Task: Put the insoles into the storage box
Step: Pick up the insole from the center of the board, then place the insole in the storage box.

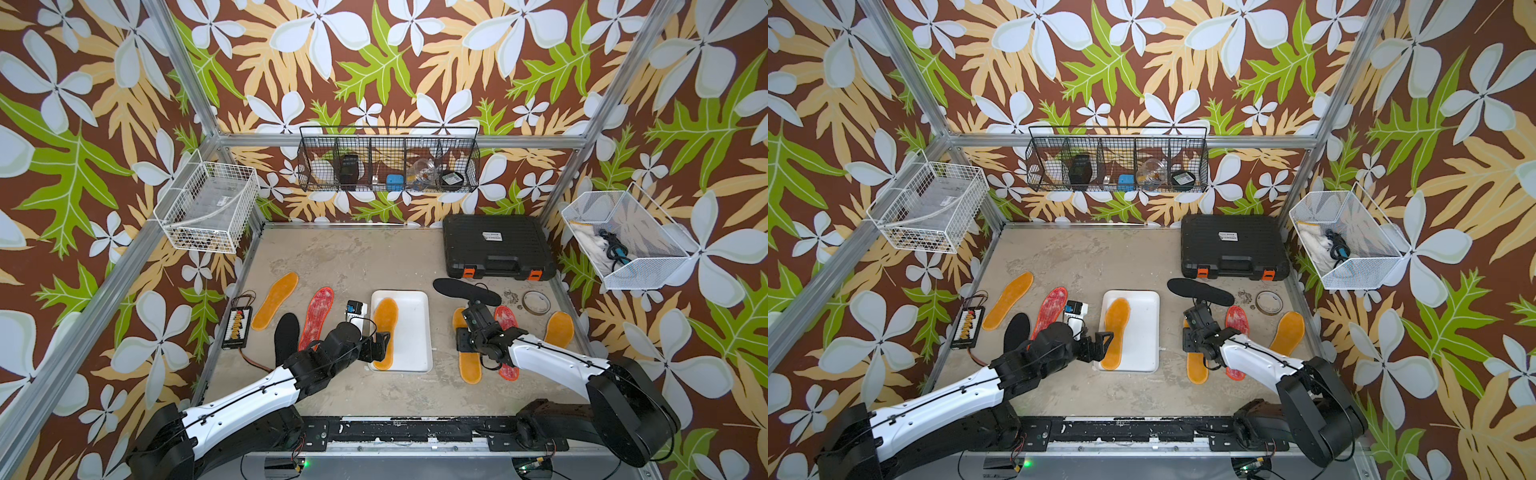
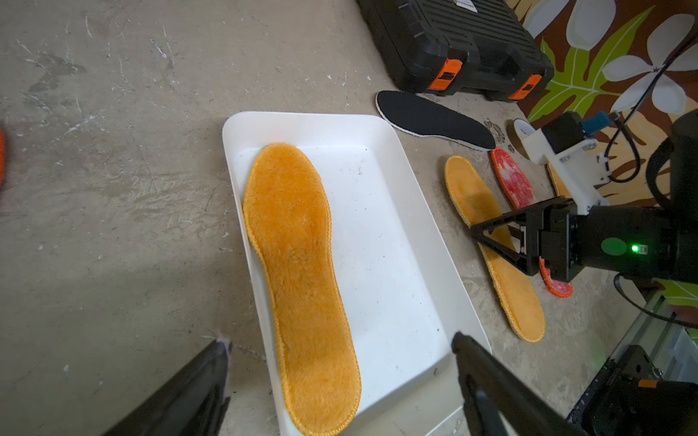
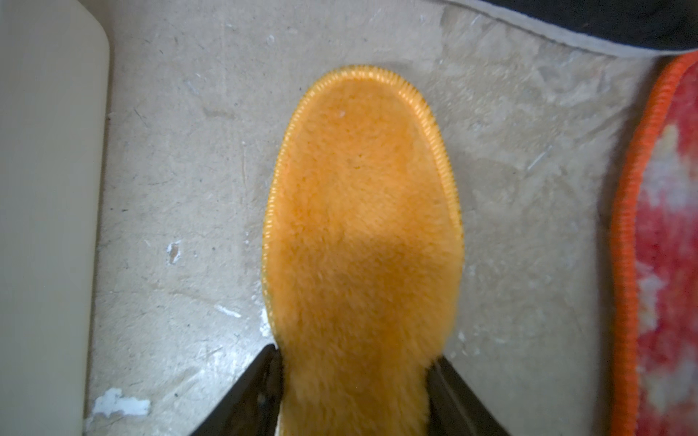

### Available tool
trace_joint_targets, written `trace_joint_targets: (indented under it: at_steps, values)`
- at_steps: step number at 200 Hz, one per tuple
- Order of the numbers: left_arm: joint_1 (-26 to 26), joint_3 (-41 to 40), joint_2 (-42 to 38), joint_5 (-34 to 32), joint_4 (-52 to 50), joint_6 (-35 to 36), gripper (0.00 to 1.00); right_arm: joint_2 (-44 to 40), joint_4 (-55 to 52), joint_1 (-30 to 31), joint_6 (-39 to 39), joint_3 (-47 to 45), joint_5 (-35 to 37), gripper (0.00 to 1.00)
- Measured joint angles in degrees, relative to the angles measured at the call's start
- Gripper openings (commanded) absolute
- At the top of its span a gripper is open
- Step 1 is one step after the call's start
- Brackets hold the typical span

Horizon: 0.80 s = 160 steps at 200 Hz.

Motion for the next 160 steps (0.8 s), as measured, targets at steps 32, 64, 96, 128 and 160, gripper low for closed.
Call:
trace_joint_targets:
  at_steps: [32, 64, 96, 128, 160]
  values:
    - [0.0, 0.3, -0.2, -2.2, -1.2, -2.5, 0.95, -1.5, -1.6, 0.0, -0.2, 1.5, -0.2, 0.60]
    - [0.0, 0.6, -0.5, -1.9, -1.3, -2.3, 0.95, -3.5, -3.4, 0.0, -0.9, 3.2, -0.6, 0.60]
    - [0.0, 1.7, -0.7, 1.0, -1.2, -0.1, 0.96, -5.7, -5.8, 0.0, -1.0, 5.1, -1.8, 0.60]
    - [0.0, 1.7, -3.5, 2.7, -1.3, 2.1, 0.95, -7.9, -8.1, 1.6, -1.0, 8.9, -2.8, 0.60]
    - [0.0, 1.0, -7.1, -1.2, -1.6, 1.0, 0.95, -7.3, -9.1, 6.3, 0.7, 14.7, -4.5, 0.60]
